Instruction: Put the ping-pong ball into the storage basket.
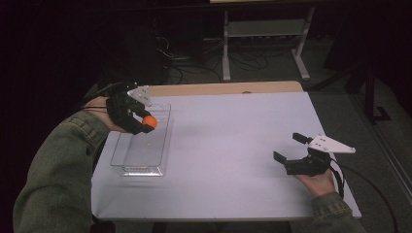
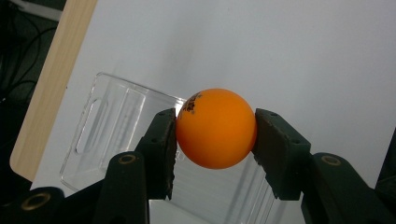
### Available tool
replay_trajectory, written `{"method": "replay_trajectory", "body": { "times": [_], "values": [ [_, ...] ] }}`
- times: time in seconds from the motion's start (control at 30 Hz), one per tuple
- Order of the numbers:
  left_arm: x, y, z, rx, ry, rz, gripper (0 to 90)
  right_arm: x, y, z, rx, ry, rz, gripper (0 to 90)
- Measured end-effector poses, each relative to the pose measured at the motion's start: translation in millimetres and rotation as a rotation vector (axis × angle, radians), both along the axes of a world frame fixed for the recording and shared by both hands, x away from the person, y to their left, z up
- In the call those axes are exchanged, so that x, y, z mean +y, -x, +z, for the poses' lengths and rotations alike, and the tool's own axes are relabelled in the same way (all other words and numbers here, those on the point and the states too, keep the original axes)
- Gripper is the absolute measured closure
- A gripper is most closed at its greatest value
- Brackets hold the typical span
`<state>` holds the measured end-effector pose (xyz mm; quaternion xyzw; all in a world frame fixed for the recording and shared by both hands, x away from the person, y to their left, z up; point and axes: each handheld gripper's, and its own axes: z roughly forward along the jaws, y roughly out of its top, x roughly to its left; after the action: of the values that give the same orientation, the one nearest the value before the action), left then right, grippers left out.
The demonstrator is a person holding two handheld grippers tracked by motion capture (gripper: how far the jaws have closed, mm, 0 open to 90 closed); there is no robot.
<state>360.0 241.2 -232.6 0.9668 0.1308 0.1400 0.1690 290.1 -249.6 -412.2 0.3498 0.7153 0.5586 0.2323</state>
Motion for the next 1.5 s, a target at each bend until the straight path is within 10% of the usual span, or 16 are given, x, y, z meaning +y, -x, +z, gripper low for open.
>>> {"method": "replay_trajectory", "body": {
  "times": [0.57,1.5],
  "values": [
    [10.4,1.1,-10.8,0.035,-0.139,0.022,50.6,0.6,0.1,0.1,0.000,0.002,0.001,0.0],
    [3.8,1.0,-27.8,0.073,-0.186,-0.011,50.6,-0.5,0.6,0.6,-0.006,0.002,-0.002,0.0]
  ]
}}
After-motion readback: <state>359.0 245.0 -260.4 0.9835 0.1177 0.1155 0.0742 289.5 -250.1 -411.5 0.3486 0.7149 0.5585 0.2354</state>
